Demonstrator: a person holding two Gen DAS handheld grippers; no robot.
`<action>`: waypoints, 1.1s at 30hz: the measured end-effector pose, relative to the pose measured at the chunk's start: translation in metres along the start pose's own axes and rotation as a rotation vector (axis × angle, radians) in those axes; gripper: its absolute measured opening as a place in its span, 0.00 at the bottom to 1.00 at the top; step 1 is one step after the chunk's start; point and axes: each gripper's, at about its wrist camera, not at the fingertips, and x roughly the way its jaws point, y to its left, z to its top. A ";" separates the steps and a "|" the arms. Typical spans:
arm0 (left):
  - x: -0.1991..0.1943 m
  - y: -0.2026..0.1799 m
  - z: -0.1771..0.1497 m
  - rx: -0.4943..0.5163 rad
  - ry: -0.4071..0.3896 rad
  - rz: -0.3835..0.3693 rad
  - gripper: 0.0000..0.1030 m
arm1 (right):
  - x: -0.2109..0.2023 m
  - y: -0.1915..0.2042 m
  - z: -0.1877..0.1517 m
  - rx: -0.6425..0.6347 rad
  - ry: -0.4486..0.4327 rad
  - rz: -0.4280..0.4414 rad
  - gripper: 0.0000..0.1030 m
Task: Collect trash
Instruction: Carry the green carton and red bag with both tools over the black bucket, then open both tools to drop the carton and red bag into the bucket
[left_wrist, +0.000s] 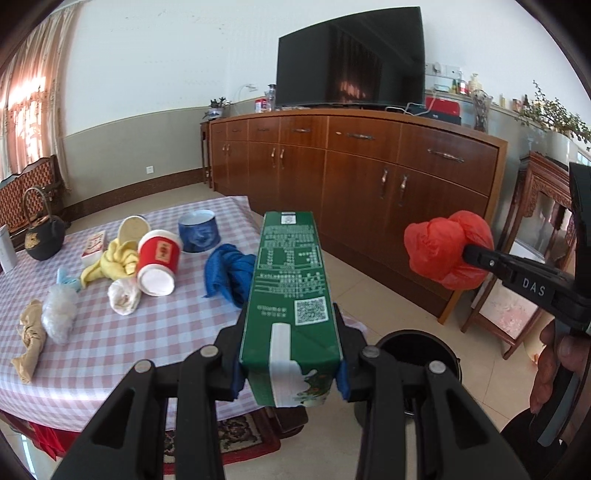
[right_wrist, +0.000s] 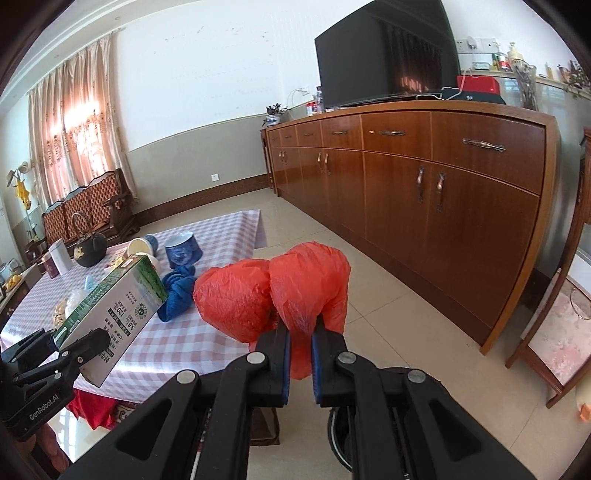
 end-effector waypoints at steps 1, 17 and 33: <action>0.003 -0.007 0.000 0.008 0.006 -0.016 0.37 | -0.002 -0.008 -0.001 0.007 0.002 -0.013 0.09; 0.071 -0.100 -0.025 0.113 0.167 -0.190 0.37 | 0.021 -0.119 -0.047 0.078 0.147 -0.135 0.09; 0.180 -0.166 -0.092 0.135 0.491 -0.283 0.37 | 0.131 -0.184 -0.134 0.058 0.468 -0.073 0.09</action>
